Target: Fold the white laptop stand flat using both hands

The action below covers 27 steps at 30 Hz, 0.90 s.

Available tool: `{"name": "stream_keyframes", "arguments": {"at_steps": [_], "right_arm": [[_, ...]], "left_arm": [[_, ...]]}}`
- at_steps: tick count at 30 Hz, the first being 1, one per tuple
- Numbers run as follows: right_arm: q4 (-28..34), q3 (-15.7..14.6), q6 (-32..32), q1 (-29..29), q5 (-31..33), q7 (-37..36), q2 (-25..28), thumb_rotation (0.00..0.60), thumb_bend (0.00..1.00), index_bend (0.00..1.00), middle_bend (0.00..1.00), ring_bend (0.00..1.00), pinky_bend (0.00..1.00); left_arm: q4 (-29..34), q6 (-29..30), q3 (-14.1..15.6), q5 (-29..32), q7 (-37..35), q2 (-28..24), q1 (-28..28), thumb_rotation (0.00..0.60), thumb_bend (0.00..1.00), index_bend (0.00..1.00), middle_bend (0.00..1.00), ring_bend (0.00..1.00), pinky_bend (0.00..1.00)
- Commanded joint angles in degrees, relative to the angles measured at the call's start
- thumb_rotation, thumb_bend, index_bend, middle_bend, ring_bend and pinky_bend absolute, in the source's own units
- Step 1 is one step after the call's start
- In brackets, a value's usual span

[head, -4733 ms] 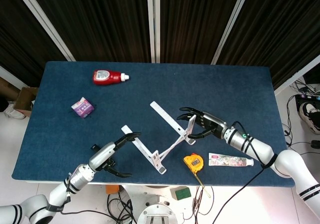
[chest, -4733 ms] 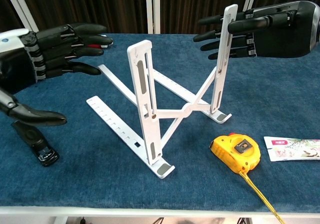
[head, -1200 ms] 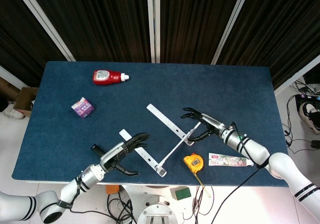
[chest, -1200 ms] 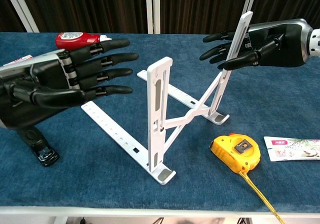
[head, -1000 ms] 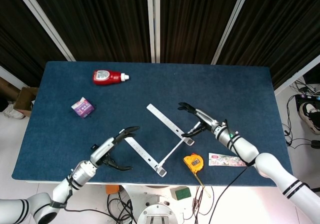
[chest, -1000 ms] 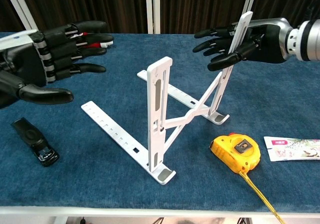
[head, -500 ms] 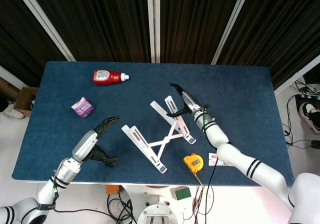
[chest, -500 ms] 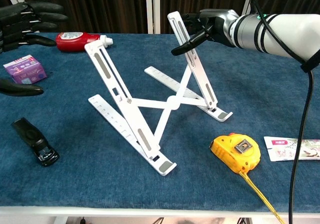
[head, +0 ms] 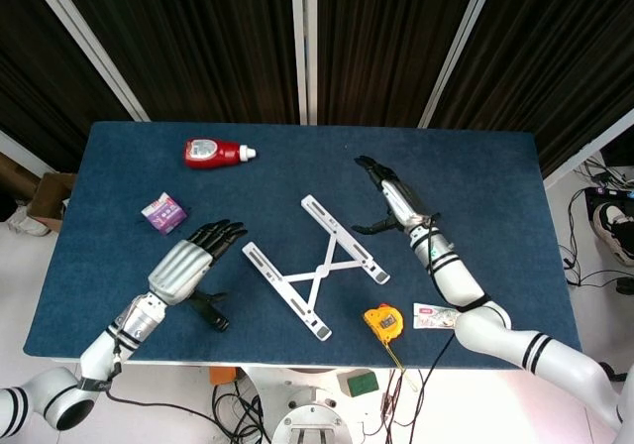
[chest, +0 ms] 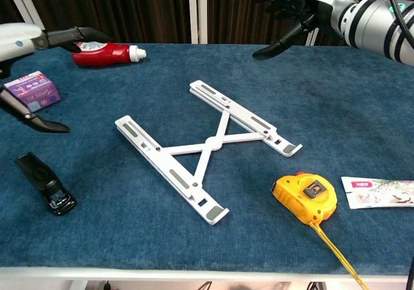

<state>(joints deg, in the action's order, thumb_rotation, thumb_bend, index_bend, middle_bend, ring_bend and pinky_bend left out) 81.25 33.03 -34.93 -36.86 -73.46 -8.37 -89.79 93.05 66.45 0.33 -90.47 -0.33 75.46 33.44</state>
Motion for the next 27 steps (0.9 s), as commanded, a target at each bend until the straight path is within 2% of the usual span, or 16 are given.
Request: {"name": "stream_keyframes", "arguments": {"at_steps": [1,4,6,13,20,27], "right_arm": [[-0.9,-8.9,-7.5,1.0,-15.4,3.8,6.1,0.6,0.0,0.1,0.18,0.05,0.02],[-3.9,-12.9,-12.0,0.2,-21.8,7.7,6.9,0.6,0.0,0.24,0.27,0.1,0.07],[-6.5,-14.9,-15.0,-0.5,-24.8,10.0,6.3,0.6,0.0,0.3,0.3,0.12,0.11],[-15.6,-19.5,-22.9,-2.1,-28.8,12.5,1.1,0.6,0.0,0.44,0.44,0.31,0.32],[-23.5,-22.9,-26.6,-2.6,-28.4,12.6,-4.4,0.6,0.0,0.51,0.53,0.42,0.44],[-31.0,-25.1,-27.5,-3.6,-26.6,10.8,-10.4,0.6,0.0,0.53,0.57,0.47,0.49]], "left_arm": [[-3.5,-6.9,-2.9,3.0,7.5,3.1,4.6,0.6,0.06,0.04,0.01,0.01,0.11],[-6.6,-9.9,-4.0,4.9,11.6,5.6,6.6,0.6,0.06,0.02,0.0,0.0,0.1],[-8.7,-11.2,-4.4,6.0,14.3,7.4,7.4,0.6,0.05,0.01,0.0,0.0,0.09],[-13.2,-13.7,-5.7,10.3,16.3,12.0,8.7,0.6,0.05,0.0,0.0,0.0,0.09],[-16.9,-14.0,-5.8,11.9,14.7,15.6,8.8,0.6,0.04,0.0,0.0,0.0,0.09],[-19.4,-14.2,-5.7,12.1,13.6,18.4,9.1,0.6,0.03,0.0,0.0,0.0,0.09]]}}
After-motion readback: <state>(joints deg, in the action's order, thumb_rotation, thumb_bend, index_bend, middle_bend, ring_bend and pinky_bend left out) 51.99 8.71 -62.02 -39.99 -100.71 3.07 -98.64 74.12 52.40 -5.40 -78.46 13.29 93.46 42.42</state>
